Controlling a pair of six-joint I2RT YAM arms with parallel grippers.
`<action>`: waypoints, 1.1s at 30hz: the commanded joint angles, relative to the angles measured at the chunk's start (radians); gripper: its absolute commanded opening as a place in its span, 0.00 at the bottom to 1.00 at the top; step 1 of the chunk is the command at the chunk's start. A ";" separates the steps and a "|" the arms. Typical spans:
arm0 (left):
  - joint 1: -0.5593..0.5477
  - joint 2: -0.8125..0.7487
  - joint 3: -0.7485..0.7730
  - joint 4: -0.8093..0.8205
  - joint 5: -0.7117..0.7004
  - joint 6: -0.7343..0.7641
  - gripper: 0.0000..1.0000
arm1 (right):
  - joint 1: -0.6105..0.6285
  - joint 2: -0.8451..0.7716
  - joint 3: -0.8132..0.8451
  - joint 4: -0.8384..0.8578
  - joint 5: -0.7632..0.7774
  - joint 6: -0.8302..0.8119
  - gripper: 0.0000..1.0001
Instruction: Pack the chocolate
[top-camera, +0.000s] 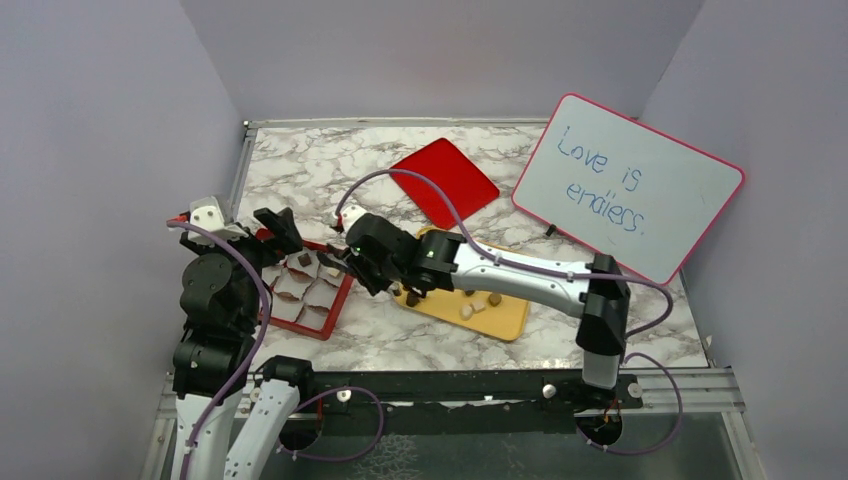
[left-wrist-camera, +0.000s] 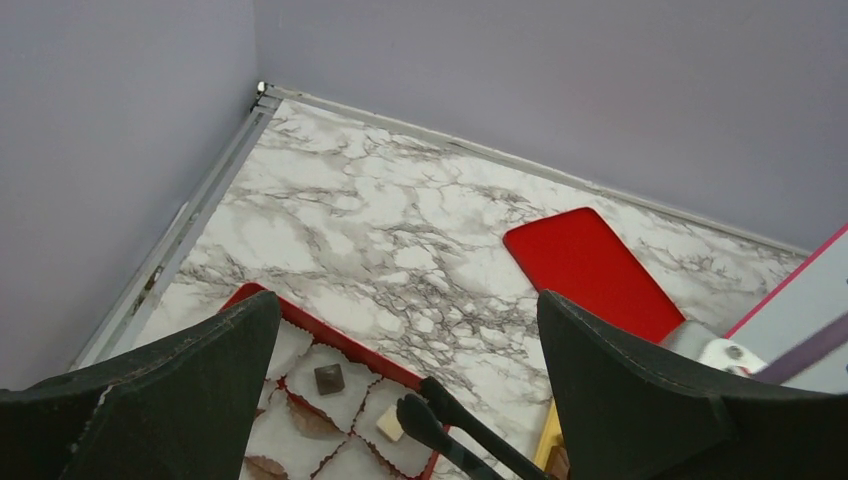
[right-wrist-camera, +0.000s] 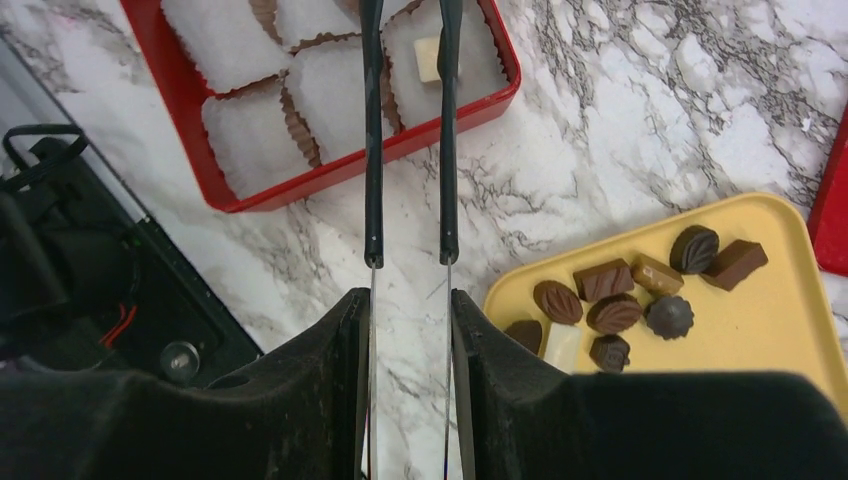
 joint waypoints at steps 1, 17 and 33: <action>-0.002 0.025 0.003 0.019 0.078 -0.009 0.99 | 0.012 -0.148 -0.086 0.000 -0.029 0.018 0.37; -0.003 0.182 -0.110 0.070 0.270 0.005 0.99 | 0.001 -0.488 -0.450 -0.201 0.175 0.190 0.37; -0.003 0.243 -0.213 0.135 0.304 0.002 0.99 | -0.023 -0.678 -0.657 -0.465 0.236 0.454 0.38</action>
